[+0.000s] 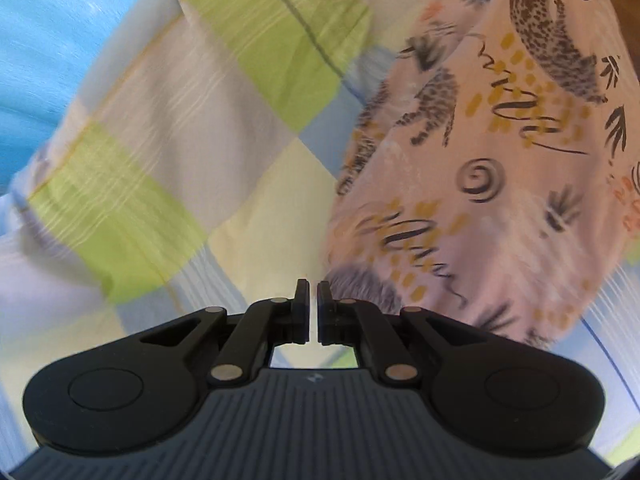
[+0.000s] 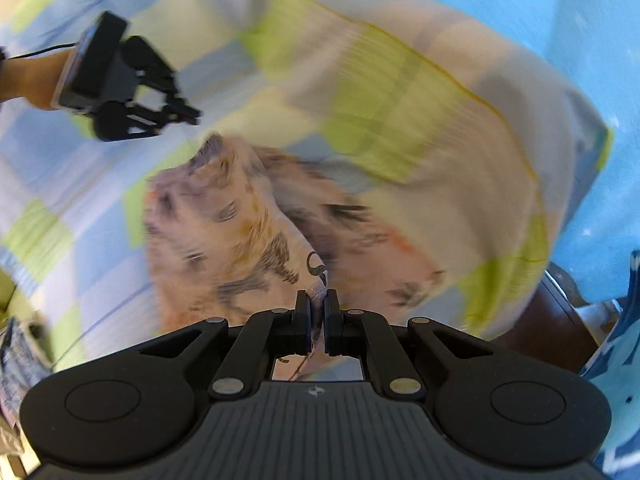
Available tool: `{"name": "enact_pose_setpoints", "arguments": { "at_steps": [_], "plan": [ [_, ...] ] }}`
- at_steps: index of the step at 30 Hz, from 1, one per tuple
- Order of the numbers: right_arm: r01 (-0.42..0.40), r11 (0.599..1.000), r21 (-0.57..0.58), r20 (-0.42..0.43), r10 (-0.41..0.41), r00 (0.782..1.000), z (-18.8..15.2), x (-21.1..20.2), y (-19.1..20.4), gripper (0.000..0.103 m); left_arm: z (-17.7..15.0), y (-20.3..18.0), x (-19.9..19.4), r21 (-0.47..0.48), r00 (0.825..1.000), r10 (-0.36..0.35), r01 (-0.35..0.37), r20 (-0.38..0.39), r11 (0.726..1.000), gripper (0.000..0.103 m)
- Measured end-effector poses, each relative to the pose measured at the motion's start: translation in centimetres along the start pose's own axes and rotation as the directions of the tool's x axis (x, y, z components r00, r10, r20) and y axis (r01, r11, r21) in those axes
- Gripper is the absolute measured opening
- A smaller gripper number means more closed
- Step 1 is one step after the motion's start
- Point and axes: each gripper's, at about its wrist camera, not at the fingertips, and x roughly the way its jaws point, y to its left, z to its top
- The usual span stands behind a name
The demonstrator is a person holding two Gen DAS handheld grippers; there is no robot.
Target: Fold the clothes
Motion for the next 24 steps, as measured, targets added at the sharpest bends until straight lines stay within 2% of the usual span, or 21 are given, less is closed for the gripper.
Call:
{"name": "enact_pose_setpoints", "arguments": {
  "at_steps": [3, 7, 10, 11, 14, 16, 17, 20, 23, 24],
  "plan": [
    [0.001, 0.999, 0.033, -0.041, 0.0, 0.999, 0.8, 2.9, -4.1, 0.005, 1.5, 1.3, 2.7, -0.037, 0.998, -0.041, 0.04, -0.041, 0.999, 0.0],
    [-0.006, 0.997, 0.082, -0.087, 0.013, 0.996, 1.0, 5.8, -7.3, 0.005, 1.7, 2.0, 4.1, -0.044, 0.996, -0.062, 0.06, -0.057, 0.997, 0.002],
    [-0.023, 0.995, 0.094, -0.121, 0.034, 0.992, 0.7, 7.1, -8.1, 0.005, 0.4, 3.2, 3.7, -0.12, 0.992, -0.115, 0.107, -0.056, 0.987, 0.012],
    [-0.027, 0.996, 0.087, -0.134, 0.039, 0.99, 0.5, 7.3, -8.2, 0.005, -0.3, 3.7, 3.3, -0.162, 0.989, -0.138, 0.129, -0.047, 0.978, 0.017],
    [-0.04, 0.995, 0.095, -0.153, 0.054, 0.987, -0.5, 7.6, -8.4, 0.006, -2.1, 4.9, 2.5, -0.275, 0.976, -0.217, 0.208, 0.0, 0.939, 0.017],
    [-0.044, 0.993, 0.106, -0.157, 0.061, 0.986, -0.9, 7.7, -8.5, 0.006, -2.3, 5.0, 2.8, -0.304, 0.965, -0.262, 0.253, 0.014, 0.918, 0.019],
    [-0.045, 0.993, 0.11, -0.159, 0.062, 0.985, -1.1, 7.8, -8.5, 0.006, -2.4, 5.0, 2.9, -0.315, 0.96, -0.279, 0.272, 0.024, 0.909, 0.024],
    [-0.041, 0.993, 0.112, -0.154, 0.059, 0.986, -1.1, 7.9, -8.4, 0.006, -2.5, 4.8, 3.3, -0.369, 0.952, -0.301, 0.301, 0.06, 0.879, 0.03],
    [-0.035, 0.994, 0.104, -0.15, 0.05, 0.987, -1.0, 8.2, -8.3, 0.006, -2.2, 4.5, 4.2, -0.385, 0.953, -0.297, 0.297, 0.06, 0.874, 0.027],
    [-0.032, 0.994, 0.105, -0.15, 0.048, 0.987, -0.9, 8.4, -8.3, 0.006, -2.2, 4.3, 4.4, -0.384, 0.956, -0.29, 0.287, 0.051, 0.878, 0.015]
  ]
}}
